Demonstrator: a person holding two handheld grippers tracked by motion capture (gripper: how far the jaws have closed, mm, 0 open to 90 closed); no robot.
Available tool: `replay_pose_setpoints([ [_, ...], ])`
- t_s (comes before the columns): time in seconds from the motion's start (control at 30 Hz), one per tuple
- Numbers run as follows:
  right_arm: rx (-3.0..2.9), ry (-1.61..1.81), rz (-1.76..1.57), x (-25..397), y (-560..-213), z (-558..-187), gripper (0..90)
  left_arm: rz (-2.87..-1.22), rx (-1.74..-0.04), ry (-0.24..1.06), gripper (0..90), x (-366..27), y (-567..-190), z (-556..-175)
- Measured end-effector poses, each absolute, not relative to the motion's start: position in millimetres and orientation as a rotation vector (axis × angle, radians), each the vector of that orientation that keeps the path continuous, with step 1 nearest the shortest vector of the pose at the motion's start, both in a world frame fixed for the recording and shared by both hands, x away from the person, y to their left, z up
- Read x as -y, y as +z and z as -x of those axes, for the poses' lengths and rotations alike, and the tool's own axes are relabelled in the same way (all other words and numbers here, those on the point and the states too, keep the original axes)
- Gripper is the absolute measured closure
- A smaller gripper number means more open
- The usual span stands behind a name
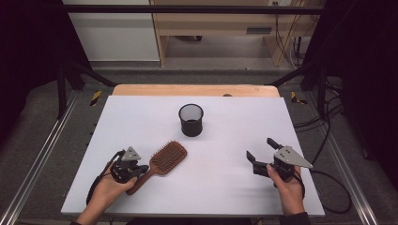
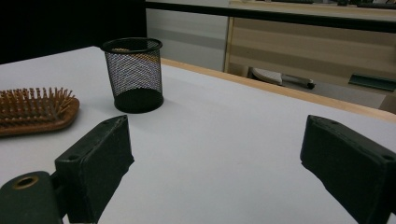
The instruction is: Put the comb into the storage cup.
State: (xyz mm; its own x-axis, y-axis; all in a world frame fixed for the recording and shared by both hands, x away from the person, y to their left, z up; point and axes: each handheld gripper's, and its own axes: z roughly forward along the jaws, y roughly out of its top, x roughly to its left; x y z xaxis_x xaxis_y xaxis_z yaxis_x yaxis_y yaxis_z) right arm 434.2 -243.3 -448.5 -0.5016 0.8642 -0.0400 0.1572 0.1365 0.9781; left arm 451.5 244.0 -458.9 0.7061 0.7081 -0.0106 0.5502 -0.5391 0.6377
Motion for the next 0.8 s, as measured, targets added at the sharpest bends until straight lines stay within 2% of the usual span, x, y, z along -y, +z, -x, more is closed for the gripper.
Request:
replay_pose_setpoints([
  [0.17,-1.778,1.411,-0.988,243.4,-448.9,-434.5,8.8,-2.279,-0.956,0.372,89.8,-243.6,-447.9,-449.0],
  [0.3,-1.779,1.410,-0.990,243.2,-449.2,-434.9,8.8,-2.286,-0.948,0.384,85.1,-241.3,-442.8,-446.6],
  [0.67,-1.784,1.407,-0.992,242.6,-449.7,-435.0,8.5,-2.294,-0.965,0.412,41.9,-229.2,-435.1,-440.5],
  [0.73,-1.784,1.407,-0.992,242.6,-449.7,-435.0,8.5,-2.292,-0.972,0.415,40.1,-227.6,-434.4,-440.4],
  [0.77,-1.785,1.407,-0.992,242.6,-449.7,-435.0,8.4,-2.291,-0.977,0.410,33.4,-226.7,-434.1,-440.3],
  [0.8,-1.785,1.407,-0.992,242.6,-449.7,-435.0,8.4,-2.291,-0.984,0.412,33.4,-225.6,-434.0,-440.2],
])
